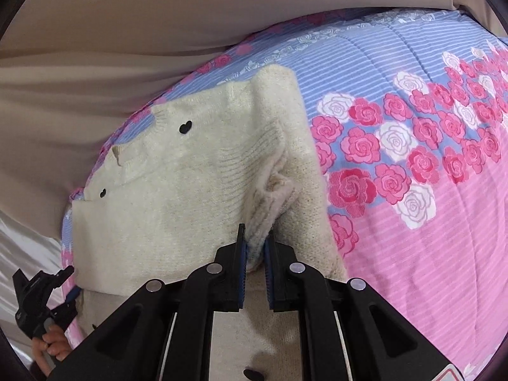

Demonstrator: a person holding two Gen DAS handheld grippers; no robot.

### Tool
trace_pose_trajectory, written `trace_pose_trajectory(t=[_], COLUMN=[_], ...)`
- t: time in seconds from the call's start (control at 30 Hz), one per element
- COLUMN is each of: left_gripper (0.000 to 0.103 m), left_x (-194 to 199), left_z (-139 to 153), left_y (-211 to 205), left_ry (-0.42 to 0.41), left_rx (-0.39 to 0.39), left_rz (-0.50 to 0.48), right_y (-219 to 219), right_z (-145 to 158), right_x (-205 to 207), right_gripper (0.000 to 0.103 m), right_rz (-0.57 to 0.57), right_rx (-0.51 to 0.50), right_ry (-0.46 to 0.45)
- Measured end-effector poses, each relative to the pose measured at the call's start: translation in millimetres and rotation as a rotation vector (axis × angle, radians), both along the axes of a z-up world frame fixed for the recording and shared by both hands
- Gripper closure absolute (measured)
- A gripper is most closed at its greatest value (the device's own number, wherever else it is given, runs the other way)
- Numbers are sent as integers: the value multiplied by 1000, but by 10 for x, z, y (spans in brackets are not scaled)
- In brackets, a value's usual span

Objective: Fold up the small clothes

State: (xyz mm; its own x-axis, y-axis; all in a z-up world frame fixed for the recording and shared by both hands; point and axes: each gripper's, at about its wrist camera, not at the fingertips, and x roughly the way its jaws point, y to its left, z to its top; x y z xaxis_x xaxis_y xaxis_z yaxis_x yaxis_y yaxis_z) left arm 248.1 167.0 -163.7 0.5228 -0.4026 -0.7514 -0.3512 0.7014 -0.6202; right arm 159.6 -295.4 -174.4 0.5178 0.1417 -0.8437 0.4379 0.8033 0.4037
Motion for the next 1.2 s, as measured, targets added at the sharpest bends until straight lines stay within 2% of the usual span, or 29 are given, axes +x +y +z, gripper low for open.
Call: trace_pose_trajectory(t=[0.07,0.17,0.23,0.27,0.3,0.33,0.4,0.53,0.63,0.73,0.83,0.87,0.9,0.93,0.97,1.0,1.03,1.13,1.2], left_gripper=[82,85,85,84,84,83,83,83,83,83,82,82,82,82,82,82,82,82,82], left_x=[49,63,51,51,45,48,43,36,42,42,44,37,31,25,18,14,4,-2,2], left_z=[-60,-173,-142,-123,-114,-102,-115,-184,-179,-180,-177,-178,-178,-180,-181,-184,-187,-205,-216], left_y=[-1,-21,-35,-58,-71,-91,-76,-74,-69,-41,-35,-32,-36,-37,-27,-18,-2,47,46], left_ry=[25,57,45,40,36,31,29,30,34,37,33,31,29,25,21,17,16,15,14], left_rx=[29,45,64,83,95,109,112,88,88,87,91,93,93,95,95,91,84,53,51], left_rz=[-7,-12,-24,-38,-47,-58,-68,-58,-66,-79,-96,-101,-104,-110,-114,-117,-114,-99,-96], right_y=[-23,-78,-53,-5,52,173,452,1367,2030,2597,3016,3115,3186,3288,3358,3449,3529,3648,3690], right_z=[-96,-42,184,356,500,689,897,1046,877,663,437,379,341,251,185,162,149,300,209], right_x=[-7,-83,-177,-224,-245,-200,57,969,1644,2133,2463,2539,2577,2619,2649,2677,2677,2643,2700], right_gripper=[94,94,92,80,79,79,76,73,69,69,69,66,58,57,60,90,99,99,103], right_rz=[17,-6,-54,-76,-73,-31,105,470,648,770,842,856,868,883,905,928,943,966,960], right_rx=[-8,19,-81,-161,-209,-241,-227,-97,3,-30,-66,-80,-85,-90,-83,-74,-80,-94,-119], right_ry=[16,-1,0,-12,-42,-92,-140,-200,-156,-98,-48,-42,-33,-15,1,0,-9,-96,-65])
